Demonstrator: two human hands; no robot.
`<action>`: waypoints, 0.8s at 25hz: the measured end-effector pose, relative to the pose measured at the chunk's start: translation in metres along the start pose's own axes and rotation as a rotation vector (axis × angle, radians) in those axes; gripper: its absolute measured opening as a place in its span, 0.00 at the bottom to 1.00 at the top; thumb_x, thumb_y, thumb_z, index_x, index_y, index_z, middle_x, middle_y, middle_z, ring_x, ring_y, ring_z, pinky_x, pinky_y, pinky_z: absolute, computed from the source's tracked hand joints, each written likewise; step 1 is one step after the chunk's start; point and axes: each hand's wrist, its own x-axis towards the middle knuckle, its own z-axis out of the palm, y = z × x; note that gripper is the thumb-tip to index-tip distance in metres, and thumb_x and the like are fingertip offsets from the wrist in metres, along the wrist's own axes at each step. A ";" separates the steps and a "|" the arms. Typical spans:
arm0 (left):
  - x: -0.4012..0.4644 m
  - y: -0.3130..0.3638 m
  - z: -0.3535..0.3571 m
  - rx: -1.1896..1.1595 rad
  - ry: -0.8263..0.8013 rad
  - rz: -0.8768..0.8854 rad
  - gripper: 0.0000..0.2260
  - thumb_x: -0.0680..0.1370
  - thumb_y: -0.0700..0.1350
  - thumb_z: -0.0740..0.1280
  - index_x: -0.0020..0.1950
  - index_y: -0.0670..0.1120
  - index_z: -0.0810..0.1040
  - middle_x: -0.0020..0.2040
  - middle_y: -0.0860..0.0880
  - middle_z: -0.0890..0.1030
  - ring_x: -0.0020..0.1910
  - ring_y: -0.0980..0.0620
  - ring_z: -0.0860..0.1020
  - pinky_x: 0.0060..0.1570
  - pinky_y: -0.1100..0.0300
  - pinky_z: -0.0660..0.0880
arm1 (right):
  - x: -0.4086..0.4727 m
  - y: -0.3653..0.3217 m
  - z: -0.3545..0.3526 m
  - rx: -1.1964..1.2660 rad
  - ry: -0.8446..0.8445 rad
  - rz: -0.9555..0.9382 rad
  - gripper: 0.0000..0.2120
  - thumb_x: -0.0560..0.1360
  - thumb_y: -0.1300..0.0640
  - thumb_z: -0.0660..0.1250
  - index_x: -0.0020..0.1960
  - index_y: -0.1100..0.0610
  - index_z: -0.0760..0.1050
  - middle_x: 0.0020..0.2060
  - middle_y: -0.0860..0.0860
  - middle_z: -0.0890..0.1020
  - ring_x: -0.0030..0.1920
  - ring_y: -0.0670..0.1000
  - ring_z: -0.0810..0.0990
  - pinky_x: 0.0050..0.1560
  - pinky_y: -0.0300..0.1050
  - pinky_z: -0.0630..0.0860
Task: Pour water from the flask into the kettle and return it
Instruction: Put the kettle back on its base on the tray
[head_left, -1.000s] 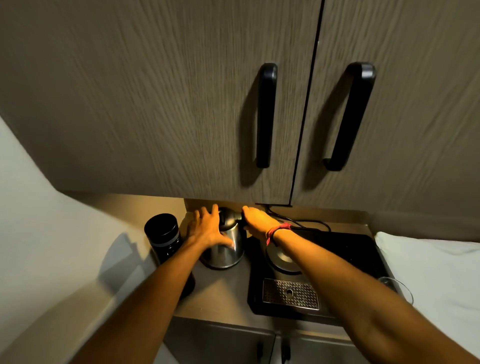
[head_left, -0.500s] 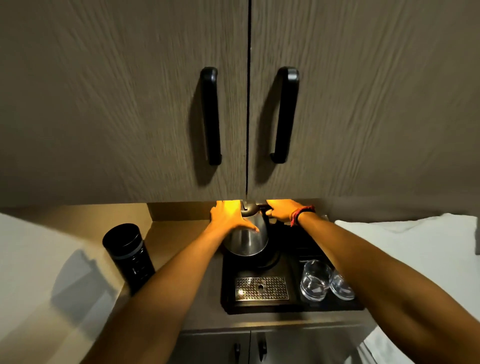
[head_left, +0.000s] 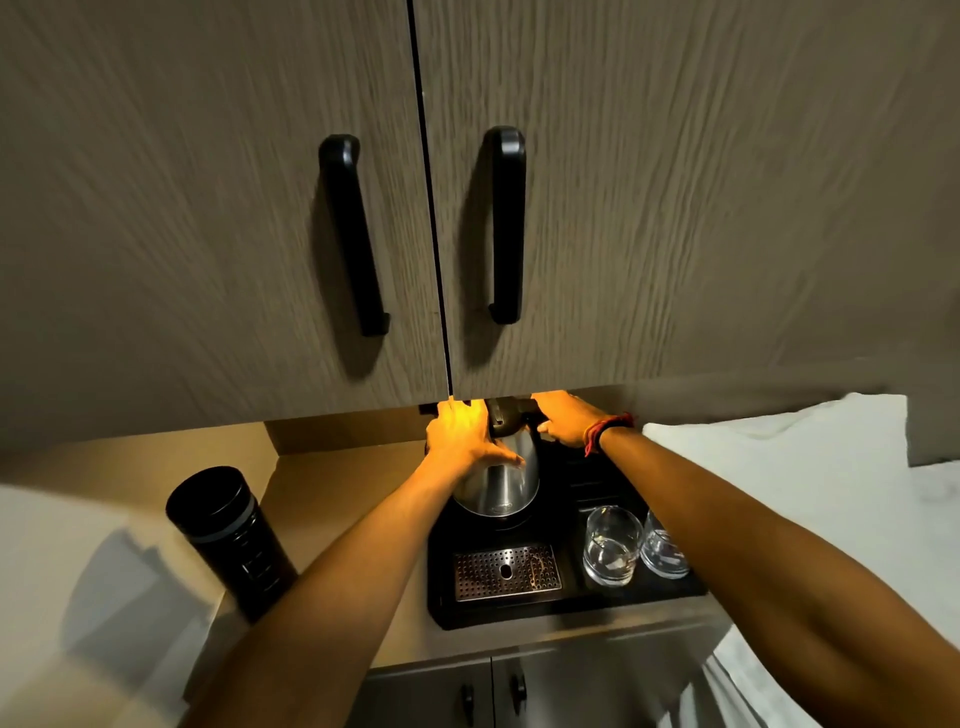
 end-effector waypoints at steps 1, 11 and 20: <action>-0.001 0.000 0.000 -0.003 0.002 -0.004 0.53 0.56 0.73 0.75 0.72 0.45 0.65 0.65 0.40 0.72 0.66 0.39 0.68 0.59 0.42 0.74 | 0.000 0.000 0.000 -0.002 0.001 -0.002 0.17 0.76 0.63 0.65 0.65 0.63 0.70 0.62 0.63 0.77 0.62 0.63 0.77 0.62 0.58 0.75; -0.009 -0.002 0.012 0.005 0.028 -0.028 0.56 0.56 0.74 0.74 0.72 0.43 0.61 0.64 0.40 0.73 0.64 0.40 0.72 0.57 0.42 0.75 | -0.007 0.006 0.015 0.046 0.044 -0.009 0.24 0.78 0.62 0.65 0.72 0.62 0.63 0.68 0.61 0.70 0.68 0.63 0.71 0.67 0.56 0.71; -0.017 -0.005 0.022 0.005 0.087 -0.027 0.62 0.59 0.76 0.70 0.78 0.38 0.52 0.77 0.42 0.62 0.77 0.43 0.58 0.73 0.34 0.54 | -0.026 0.016 0.042 0.122 0.179 0.051 0.42 0.73 0.65 0.61 0.80 0.60 0.40 0.81 0.56 0.44 0.81 0.56 0.42 0.81 0.52 0.47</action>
